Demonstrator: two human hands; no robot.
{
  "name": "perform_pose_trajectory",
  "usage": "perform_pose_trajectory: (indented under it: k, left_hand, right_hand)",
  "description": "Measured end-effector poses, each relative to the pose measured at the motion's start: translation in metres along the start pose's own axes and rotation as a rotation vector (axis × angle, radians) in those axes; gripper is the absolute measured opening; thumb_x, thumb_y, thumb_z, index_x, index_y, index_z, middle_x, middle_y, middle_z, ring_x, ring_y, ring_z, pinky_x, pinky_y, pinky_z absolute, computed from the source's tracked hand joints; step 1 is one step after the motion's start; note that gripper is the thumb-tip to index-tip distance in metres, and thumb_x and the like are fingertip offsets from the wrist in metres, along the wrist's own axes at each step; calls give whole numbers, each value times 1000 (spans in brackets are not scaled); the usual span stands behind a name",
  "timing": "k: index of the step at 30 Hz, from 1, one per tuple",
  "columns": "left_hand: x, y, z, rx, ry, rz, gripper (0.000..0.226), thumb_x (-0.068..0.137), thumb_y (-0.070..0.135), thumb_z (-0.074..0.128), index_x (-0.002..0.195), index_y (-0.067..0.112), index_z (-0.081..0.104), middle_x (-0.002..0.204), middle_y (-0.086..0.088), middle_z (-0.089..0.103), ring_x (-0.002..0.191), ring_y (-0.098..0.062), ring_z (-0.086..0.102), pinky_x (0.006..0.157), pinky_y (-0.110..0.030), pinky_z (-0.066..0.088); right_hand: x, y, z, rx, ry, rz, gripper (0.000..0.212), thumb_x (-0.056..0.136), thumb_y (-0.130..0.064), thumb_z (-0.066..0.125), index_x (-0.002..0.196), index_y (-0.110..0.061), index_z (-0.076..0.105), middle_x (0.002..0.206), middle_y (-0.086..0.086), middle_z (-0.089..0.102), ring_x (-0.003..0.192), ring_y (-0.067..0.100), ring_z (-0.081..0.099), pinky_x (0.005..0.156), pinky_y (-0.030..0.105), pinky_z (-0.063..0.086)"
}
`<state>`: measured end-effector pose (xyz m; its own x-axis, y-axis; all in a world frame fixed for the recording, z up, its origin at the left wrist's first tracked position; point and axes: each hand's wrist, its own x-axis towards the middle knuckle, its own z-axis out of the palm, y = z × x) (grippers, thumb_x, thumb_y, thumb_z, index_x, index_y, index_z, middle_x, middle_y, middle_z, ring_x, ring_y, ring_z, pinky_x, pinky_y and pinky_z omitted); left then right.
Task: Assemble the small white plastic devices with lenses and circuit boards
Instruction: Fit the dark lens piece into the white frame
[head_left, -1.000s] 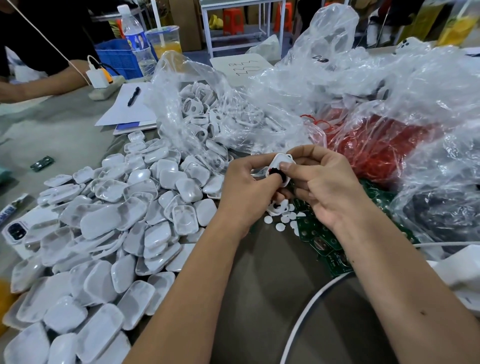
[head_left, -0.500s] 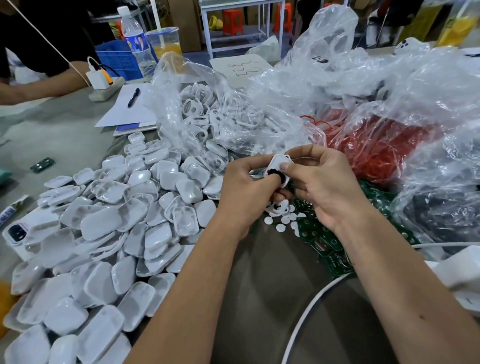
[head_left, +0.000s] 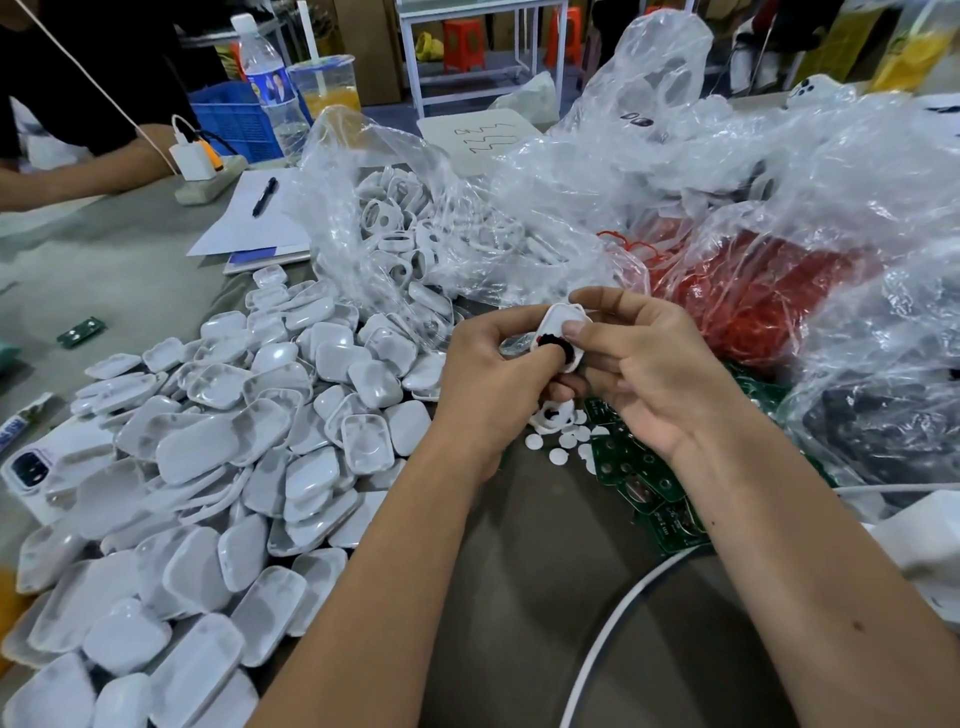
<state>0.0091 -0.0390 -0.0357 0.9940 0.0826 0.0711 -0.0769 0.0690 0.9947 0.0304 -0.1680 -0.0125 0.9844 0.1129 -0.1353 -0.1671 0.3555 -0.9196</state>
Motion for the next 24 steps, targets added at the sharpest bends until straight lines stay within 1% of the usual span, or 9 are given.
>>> perform_pose_trajectory:
  k: [3, 6, 7, 9, 12, 15, 19, 21, 24]
  left_hand:
    - [0, -1, 3, 37, 15, 4, 30, 85, -4, 58, 104, 9, 78, 73, -18, 73, 56, -22, 65, 54, -31, 54]
    - [0, -2, 4, 89, 28, 7, 29, 83, 3, 60, 101, 15, 80, 75, -20, 74, 60, -27, 69, 64, -58, 59]
    - [0, -2, 4, 88, 30, 7, 29, 81, 6, 61, 101, 15, 80, 75, -19, 75, 61, -27, 70, 66, -60, 60]
    - [1, -2, 4, 80, 37, 3, 31, 77, 10, 61, 100, 15, 80, 75, -18, 75, 61, -27, 71, 66, -54, 60]
    - [3, -4, 2, 82, 43, 24, 32, 76, 9, 59, 98, 16, 80, 74, -17, 75, 60, -28, 70, 62, -42, 58]
    - [2, -4, 2, 77, 35, 55, 32, 78, 6, 58, 99, 14, 80, 75, -16, 76, 59, -28, 70, 60, -34, 56]
    - [1, -4, 1, 78, 44, 82, 32, 81, 1, 58, 101, 13, 80, 79, -10, 77, 60, -30, 73, 60, -31, 57]
    - [1, -5, 0, 82, 49, 85, 33, 83, -3, 59, 101, 14, 80, 81, -9, 78, 62, -29, 74, 60, -30, 57]
    - [-1, -2, 0, 20, 14, 71, 24, 89, 2, 63, 101, 13, 81, 84, -11, 78, 64, -28, 74, 60, -28, 58]
  right_hand:
    - [1, 3, 1, -94, 22, -33, 22, 96, 14, 60, 112, 0, 62, 91, 23, 63, 43, 12, 62, 38, 24, 49]
    - [3, 9, 2, -282, 64, -111, 21, 97, 9, 63, 108, -8, 65, 98, 21, 66, 61, 24, 67, 48, 35, 58]
    - [3, 10, 1, -318, 67, -133, 22, 96, 8, 64, 107, -11, 65, 100, 22, 67, 64, 25, 67, 52, 39, 60]
    - [3, 10, 0, -353, 58, -159, 24, 96, 8, 65, 106, -14, 66, 107, 25, 68, 65, 26, 66, 57, 44, 61]
    - [3, 9, 1, -302, 35, -141, 22, 97, 8, 63, 107, -11, 64, 106, 27, 68, 54, 21, 64, 48, 35, 57]
    - [2, 7, 2, -199, 29, -79, 22, 97, 10, 62, 114, -3, 62, 102, 24, 68, 53, 17, 68, 43, 28, 53]
    - [2, 6, 0, -117, 37, -29, 19, 94, 12, 65, 110, 5, 62, 100, 26, 65, 41, 5, 61, 39, 19, 48]
    - [3, 7, -1, -158, 45, -34, 11, 92, 10, 69, 101, 3, 66, 92, 25, 68, 47, 11, 66, 42, 22, 52]
    - [5, 7, -3, -204, 103, -62, 10, 90, 5, 75, 91, -4, 70, 85, 17, 73, 66, 23, 73, 54, 35, 62]
